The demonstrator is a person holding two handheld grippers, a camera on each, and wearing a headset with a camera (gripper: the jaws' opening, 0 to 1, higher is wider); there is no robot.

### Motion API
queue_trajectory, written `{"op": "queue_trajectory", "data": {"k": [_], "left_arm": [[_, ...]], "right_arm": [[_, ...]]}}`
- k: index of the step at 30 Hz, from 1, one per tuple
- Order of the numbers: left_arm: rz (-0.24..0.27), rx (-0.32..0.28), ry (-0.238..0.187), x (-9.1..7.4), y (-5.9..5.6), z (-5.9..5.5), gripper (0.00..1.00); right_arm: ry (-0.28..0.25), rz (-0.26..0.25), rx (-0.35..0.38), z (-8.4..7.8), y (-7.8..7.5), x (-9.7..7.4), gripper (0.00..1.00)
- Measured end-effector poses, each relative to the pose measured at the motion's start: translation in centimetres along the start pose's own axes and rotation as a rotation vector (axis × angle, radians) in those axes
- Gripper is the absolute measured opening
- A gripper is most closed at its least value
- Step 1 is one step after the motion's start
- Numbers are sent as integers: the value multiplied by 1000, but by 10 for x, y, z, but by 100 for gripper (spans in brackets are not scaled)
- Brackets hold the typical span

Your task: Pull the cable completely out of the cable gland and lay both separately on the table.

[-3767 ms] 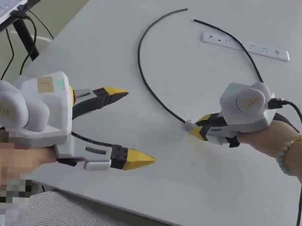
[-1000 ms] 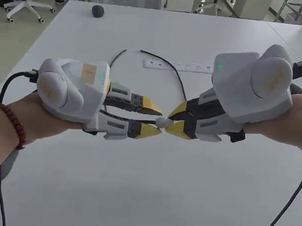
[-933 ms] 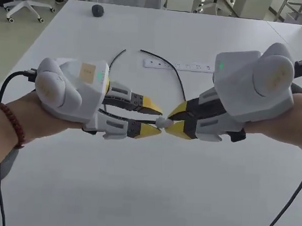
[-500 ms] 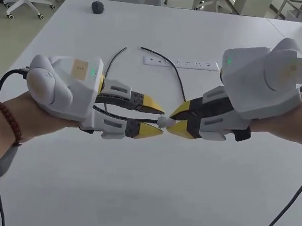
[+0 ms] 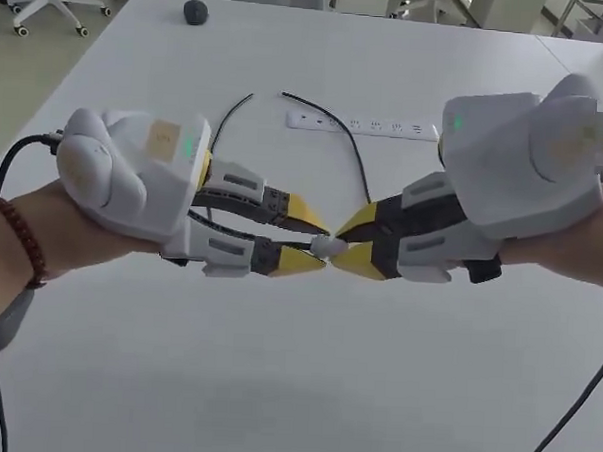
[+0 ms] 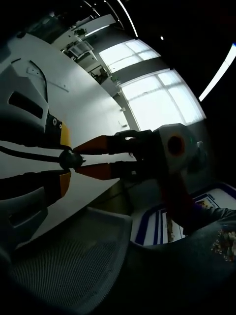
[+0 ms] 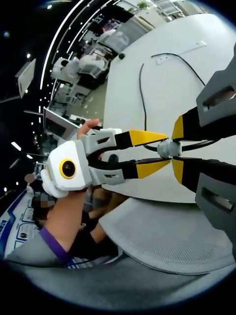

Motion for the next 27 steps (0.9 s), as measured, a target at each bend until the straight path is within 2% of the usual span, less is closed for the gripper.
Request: {"op": "queue_trajectory", "data": {"k": [9,10,18,27], "left_arm": [[-12,9,2,0,-3,1,17],[-12,-11,-4,-1,-3,1,17],[-33,-44,-44,-7,-5,7,16],[-5,-52,-22,-6,-5,4,15]], "right_arm": [[-18,27,11,0,5,1,7],[-25,30,10,0,5,1,7],[-76,72,10,6,11,-2,7],[-59,61,-13,6,9,1,7]]}}
Point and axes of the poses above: the centre of the closed fingertips' face, and the gripper's own axes: x roughly forward along the fingers, y roughly to its left, z roughly out of its top, the point moved 4 cm from there along -x, roughly backward along the fingers, and after that the axes turned 8 degrees about z, right-handed, at the moved point
